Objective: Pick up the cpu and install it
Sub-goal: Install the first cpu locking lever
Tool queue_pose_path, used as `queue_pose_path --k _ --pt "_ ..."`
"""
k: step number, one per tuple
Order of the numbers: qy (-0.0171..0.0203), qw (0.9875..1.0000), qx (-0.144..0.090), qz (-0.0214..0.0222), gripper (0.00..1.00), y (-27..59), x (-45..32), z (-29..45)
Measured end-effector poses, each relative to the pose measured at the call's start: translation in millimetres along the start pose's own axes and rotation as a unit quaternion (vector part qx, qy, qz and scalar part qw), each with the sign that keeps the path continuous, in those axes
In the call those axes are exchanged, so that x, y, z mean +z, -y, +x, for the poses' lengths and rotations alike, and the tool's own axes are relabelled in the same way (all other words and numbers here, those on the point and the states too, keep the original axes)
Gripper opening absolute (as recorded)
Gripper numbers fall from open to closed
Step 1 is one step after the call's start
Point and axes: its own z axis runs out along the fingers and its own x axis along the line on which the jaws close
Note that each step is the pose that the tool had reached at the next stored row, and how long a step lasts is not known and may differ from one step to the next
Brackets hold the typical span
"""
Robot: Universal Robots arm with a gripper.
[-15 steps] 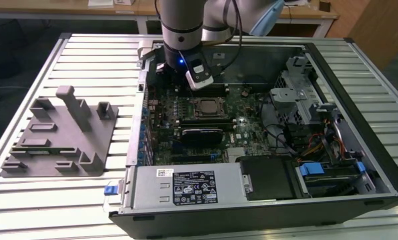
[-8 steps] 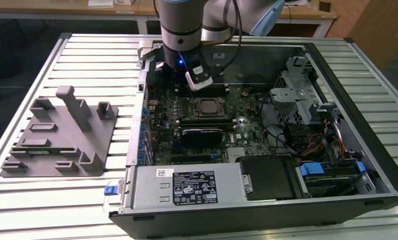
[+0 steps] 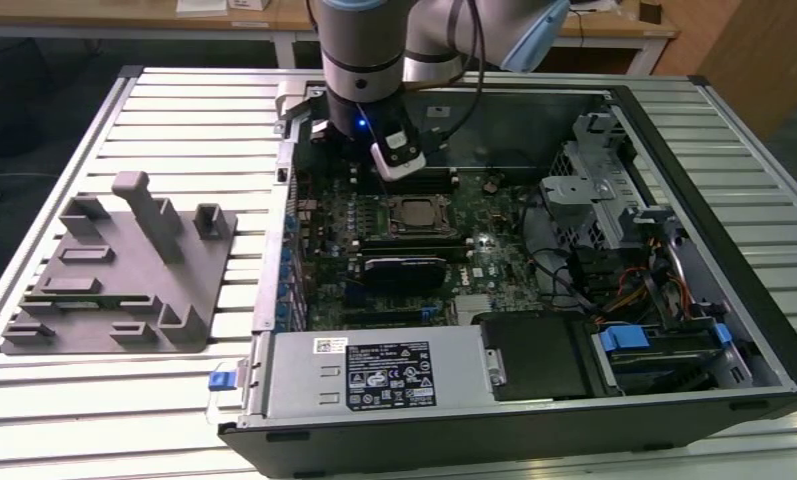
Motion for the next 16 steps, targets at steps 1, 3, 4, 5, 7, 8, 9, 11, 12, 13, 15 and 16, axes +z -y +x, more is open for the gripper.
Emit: queue_pose_path --k 1,3,4,5,7,8,9,11,12,13,15,16 --pt "-0.0001 1.0 0.0 -0.0012 0.11 -0.2 -0.8 0.0" --pt "-0.0003 1.0 0.0 -0.0043 0.11 -0.6 -2.3 0.0" --pt "-0.0004 1.0 0.0 -0.0059 0.11 -0.7 -2.7 0.0" --pt "-0.0005 1.0 0.0 -0.0071 0.11 -0.8 -3.0 0.0" --pt "-0.0006 1.0 0.0 -0.0079 0.11 -1.0 -3.2 -0.9" --pt "-0.0007 1.0 0.0 -0.0079 0.11 -1.1 -3.2 -2.1" --pt "-0.0006 1.0 0.0 -0.0079 0.11 -1.2 -3.2 -3.9" --pt "-0.0007 1.0 0.0 -0.0079 0.11 -1.7 -3.2 -9.2" --pt "-0.0007 1.0 0.0 -0.0079 0.11 -1.9 -3.2 -12.3" --pt "-0.0007 1.0 0.0 -0.0079 0.11 -2.1 -3.1 -15.6" --pt "-0.0008 1.0 0.0 -0.0079 0.11 -2.7 -3.1 -22.4" --pt "-0.0009 1.0 0.0 -0.0079 0.11 -3.0 -3.0 -26.4"
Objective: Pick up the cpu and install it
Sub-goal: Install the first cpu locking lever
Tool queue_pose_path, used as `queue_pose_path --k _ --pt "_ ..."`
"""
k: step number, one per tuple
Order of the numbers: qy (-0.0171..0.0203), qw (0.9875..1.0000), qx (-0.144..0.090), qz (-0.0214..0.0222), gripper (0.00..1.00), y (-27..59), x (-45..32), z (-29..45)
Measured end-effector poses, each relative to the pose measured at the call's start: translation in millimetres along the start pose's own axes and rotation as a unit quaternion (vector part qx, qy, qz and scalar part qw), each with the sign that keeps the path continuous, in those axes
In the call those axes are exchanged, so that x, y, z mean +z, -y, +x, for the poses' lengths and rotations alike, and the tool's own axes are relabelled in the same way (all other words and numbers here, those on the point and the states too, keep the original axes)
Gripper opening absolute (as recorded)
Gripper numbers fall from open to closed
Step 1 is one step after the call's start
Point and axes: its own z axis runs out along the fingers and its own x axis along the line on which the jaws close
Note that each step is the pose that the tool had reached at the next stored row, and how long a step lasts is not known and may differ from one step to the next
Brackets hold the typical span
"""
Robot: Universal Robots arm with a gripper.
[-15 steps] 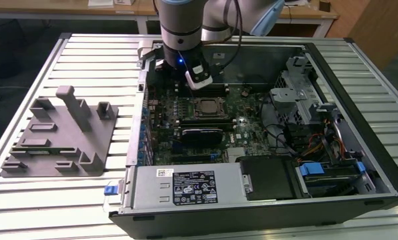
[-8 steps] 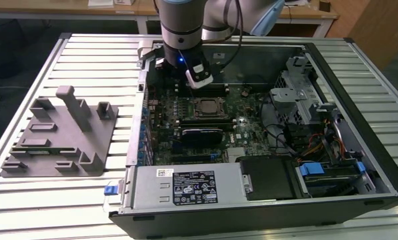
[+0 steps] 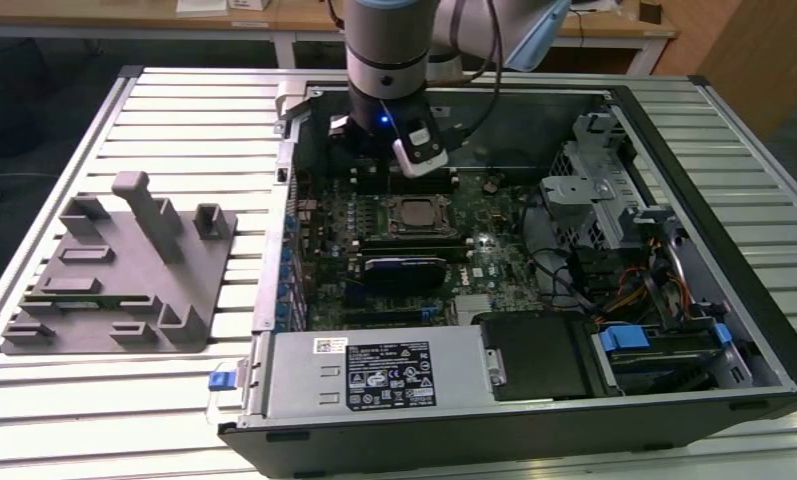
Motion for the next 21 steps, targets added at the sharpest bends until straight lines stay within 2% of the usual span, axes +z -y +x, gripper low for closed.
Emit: queue_pose_path --k 5,11,12,17,21 --pt "-0.0002 1.0 0.0 0.0001 0.11 -1.2 0.1 -14.7" --pt "-0.0001 1.0 0.0 0.0002 0.11 -1.3 0.2 -16.1" --pt "0.0009 1.0 0.001 0.0003 0.11 -1.3 0.3 -16.2" --pt "0.0147 0.9996 0.023 -0.0003 0.11 -0.8 1.9 -16.1" --pt "0.0262 0.9986 0.047 -0.0008 0.11 -0.3 3.4 -16.2"
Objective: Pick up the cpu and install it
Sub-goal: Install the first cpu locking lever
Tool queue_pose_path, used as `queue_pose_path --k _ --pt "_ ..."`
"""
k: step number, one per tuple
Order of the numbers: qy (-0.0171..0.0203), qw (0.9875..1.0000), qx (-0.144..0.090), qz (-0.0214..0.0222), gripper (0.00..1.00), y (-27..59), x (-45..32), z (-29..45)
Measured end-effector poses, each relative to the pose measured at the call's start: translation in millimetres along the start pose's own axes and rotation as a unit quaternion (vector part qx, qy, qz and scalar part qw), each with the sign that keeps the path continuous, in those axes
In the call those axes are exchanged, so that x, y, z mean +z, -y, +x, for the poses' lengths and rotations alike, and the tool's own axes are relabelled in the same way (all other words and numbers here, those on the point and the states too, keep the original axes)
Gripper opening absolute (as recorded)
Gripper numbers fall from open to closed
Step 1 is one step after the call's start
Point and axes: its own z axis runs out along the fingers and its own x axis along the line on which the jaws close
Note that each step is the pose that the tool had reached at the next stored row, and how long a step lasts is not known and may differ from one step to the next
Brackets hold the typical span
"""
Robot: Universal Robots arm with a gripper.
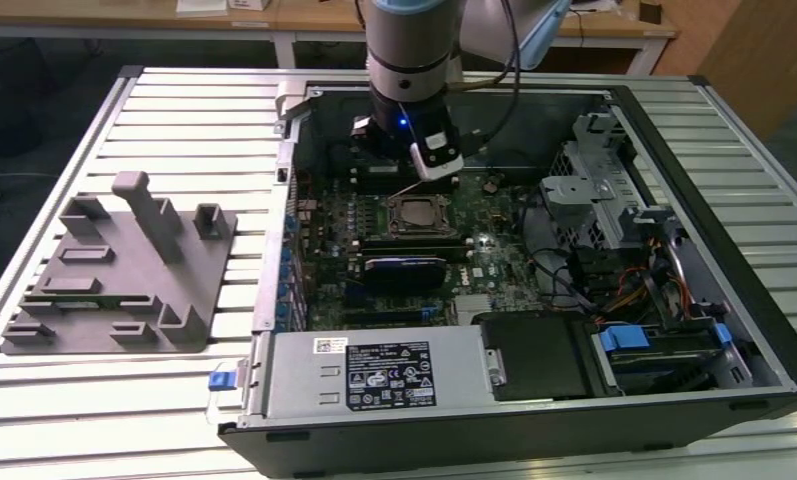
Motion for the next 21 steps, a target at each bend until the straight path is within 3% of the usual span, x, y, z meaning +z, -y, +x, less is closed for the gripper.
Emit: queue_pose_path --k 1,7,11,14,21 --pt "0.0015 1.0 0.003 0.0002 0.11 0.0 0.2 -0.1" --pt "0.0025 1.0 0.006 0.001 0.11 0.0 0.7 -0.2" --pt "0.0116 0.9996 0.02 0.0141 0.11 0.5 1.9 -0.2" --pt "0.0157 0.9993 0.028 0.0191 0.11 0.8 4.4 -0.5" --pt "0.0172 0.9991 0.033 0.02 0.11 -2.4 11.6 -1.4"
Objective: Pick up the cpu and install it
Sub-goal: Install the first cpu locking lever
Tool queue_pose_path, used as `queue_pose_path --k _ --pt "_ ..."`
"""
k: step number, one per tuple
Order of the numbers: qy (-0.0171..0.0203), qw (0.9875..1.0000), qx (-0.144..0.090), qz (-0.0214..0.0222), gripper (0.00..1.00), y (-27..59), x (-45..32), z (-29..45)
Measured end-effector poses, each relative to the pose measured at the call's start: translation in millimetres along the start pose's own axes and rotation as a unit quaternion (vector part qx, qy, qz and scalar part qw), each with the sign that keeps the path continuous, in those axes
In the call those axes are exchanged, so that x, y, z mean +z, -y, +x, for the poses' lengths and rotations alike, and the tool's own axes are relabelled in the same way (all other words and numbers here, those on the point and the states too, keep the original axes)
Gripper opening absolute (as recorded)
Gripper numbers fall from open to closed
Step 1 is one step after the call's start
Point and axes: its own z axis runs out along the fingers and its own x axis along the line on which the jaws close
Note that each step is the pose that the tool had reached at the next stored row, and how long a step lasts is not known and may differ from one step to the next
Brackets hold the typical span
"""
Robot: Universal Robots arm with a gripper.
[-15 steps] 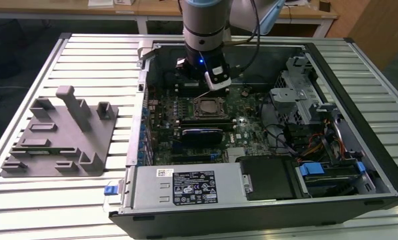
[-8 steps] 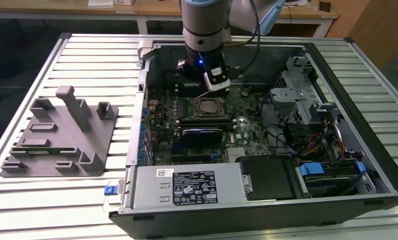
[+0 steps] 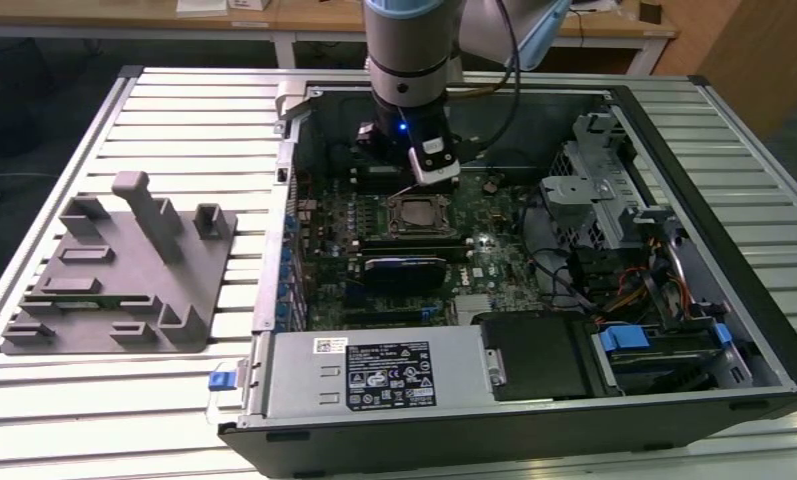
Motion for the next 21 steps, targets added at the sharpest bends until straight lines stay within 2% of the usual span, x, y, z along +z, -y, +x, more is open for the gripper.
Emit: queue_pose_path --k 3,5,7,14,18,21 --pt "0.0007 1.0 0.0 0.0024 0.11 -3.0 2.7 -1.1" --pt "0.0019 1.0 0.0 0.0068 0.11 -5.0 4.8 -1.2" --pt "0.0029 1.0 0.0 0.009 0.11 -6.3 7.2 -1.2" --pt "0.0058 0.9999 0.0 0.0087 0.11 -5.9 14.1 -3.4" --pt "0.0122 0.9999 -0.002 0.0071 0.11 -5.5 16.4 -4.3" --pt "0.0136 0.9999 -0.002 0.0068 0.11 -5.4 16.9 -4.5"
